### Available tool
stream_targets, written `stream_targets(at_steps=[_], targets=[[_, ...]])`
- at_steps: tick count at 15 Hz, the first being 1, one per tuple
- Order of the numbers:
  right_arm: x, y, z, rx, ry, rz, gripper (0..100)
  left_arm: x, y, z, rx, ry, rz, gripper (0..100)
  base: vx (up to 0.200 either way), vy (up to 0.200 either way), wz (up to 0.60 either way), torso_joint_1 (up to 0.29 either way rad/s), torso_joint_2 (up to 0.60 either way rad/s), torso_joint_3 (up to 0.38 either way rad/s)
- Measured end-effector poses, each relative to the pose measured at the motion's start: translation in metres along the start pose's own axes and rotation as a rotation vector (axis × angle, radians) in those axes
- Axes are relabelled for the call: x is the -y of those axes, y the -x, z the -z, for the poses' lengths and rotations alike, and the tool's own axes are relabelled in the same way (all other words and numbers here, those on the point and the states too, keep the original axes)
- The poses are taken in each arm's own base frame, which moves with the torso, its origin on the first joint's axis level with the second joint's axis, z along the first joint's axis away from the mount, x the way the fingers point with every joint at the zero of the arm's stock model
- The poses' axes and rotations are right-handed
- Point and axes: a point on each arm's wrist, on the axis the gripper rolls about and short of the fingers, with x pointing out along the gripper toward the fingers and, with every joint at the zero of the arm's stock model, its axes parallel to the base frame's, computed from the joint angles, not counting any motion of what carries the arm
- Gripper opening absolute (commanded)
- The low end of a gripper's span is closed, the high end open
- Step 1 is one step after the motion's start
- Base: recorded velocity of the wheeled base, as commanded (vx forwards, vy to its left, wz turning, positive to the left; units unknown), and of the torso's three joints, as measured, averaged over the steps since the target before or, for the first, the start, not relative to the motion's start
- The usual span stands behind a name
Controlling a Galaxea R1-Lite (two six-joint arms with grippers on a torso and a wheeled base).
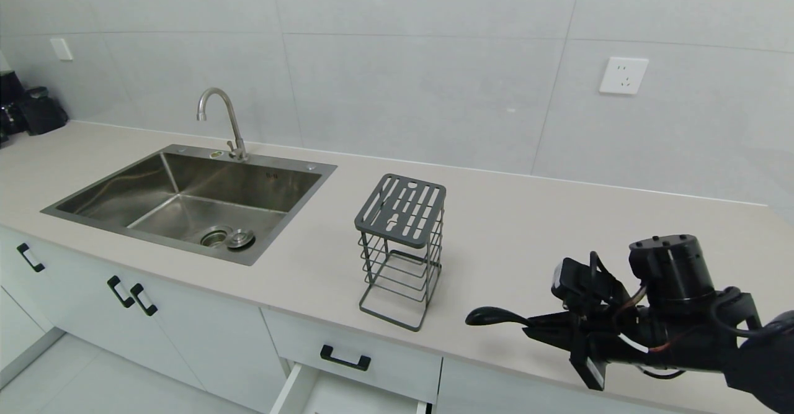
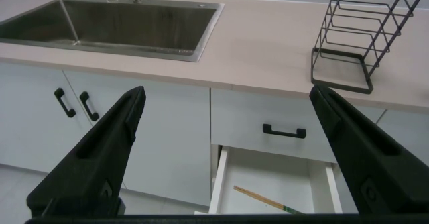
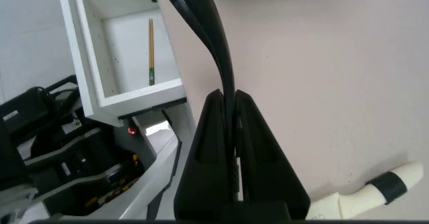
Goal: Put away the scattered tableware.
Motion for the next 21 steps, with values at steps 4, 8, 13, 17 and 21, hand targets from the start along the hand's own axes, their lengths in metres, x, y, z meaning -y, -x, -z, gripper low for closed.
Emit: stream_targets(at_steps=[4,8,13,17,21], targets=[[-0.013,0.003,-0.013,0.045,0.054,-0.034,0,0.0,0.0,0.0,0.0,0.0,0.0,100,0.0,0.0,0.0,0.0,0.0,0.0],[-0.024,0.004,-0.024,0.079,0.076,-0.064,0,0.0,0.0,0.0,0.0,0.0,0.0,100,0.0,0.0,0.0,0.0,0.0,0.0],[-0.053,0.002,-0.046,0.156,0.026,-0.14,0,0.0,0.0,0.0,0.0,0.0,0.0,100,0.0,0.0,0.0,0.0,0.0,0.0],[-0.069,0.0,-0.055,0.16,-0.055,-0.123,0,0.0,0.0,0.0,0.0,0.0,0.0,100,0.0,0.0,0.0,0.0,0.0,0.0],[-0.085,-0.007,-0.066,0.169,-0.13,-0.087,0,0.0,0.0,0.0,0.0,0.0,0.0,100,0.0,0.0,0.0,0.0,0.0,0.0]])
